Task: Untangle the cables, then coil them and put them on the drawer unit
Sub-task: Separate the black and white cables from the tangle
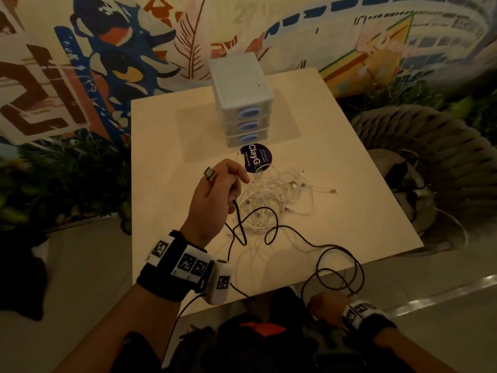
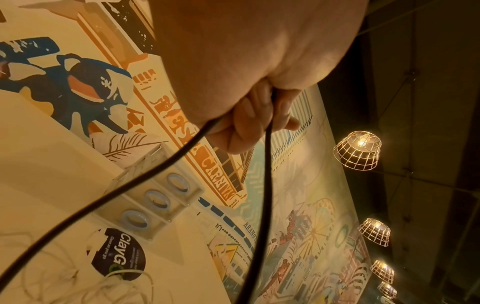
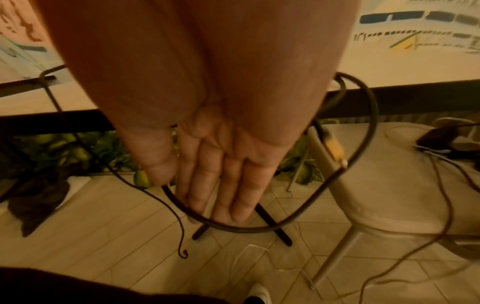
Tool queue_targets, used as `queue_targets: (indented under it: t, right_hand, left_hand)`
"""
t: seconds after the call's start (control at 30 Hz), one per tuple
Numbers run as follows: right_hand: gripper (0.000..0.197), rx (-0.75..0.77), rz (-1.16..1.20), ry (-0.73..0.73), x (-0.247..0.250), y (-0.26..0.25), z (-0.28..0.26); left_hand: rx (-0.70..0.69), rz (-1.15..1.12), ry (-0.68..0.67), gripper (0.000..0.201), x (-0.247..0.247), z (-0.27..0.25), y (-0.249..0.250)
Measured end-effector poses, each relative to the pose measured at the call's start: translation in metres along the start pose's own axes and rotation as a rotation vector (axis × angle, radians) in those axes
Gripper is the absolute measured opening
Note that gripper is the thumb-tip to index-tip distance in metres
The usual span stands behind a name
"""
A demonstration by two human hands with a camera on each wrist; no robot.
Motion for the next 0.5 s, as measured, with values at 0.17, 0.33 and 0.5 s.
queue_targets:
  t: [0.17, 0.33, 0.5]
  right_hand:
    - [0.036, 0.024, -0.086, 0.068, 0.006, -0.025, -0.010]
    - [0.045, 0.158, -0.143, 0.142, 0.042, -0.052, -0.054]
    - [0.052, 0.353, 0.157, 0.667, 0.104, -0.080, -0.083]
  left_hand:
    - [0.017, -0.010, -0.042, 0.024, 0.000, -0.009, -0.009]
    - [0.072, -0.040, -0.131, 0.024, -0.008, -0.017, -0.011]
    - [0.078, -0.084, -0.229, 0.030, -0.024, -0.015, -0.007]
Point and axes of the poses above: each hand's wrist, its own z-axis towards the middle knuckle, its own x-axis out of the back of the hand, y = z × x, the point moved 1 cm from there along z, towards the middle knuckle, and after that the axes turned 2 degrees about y, right-handed, at the moved point
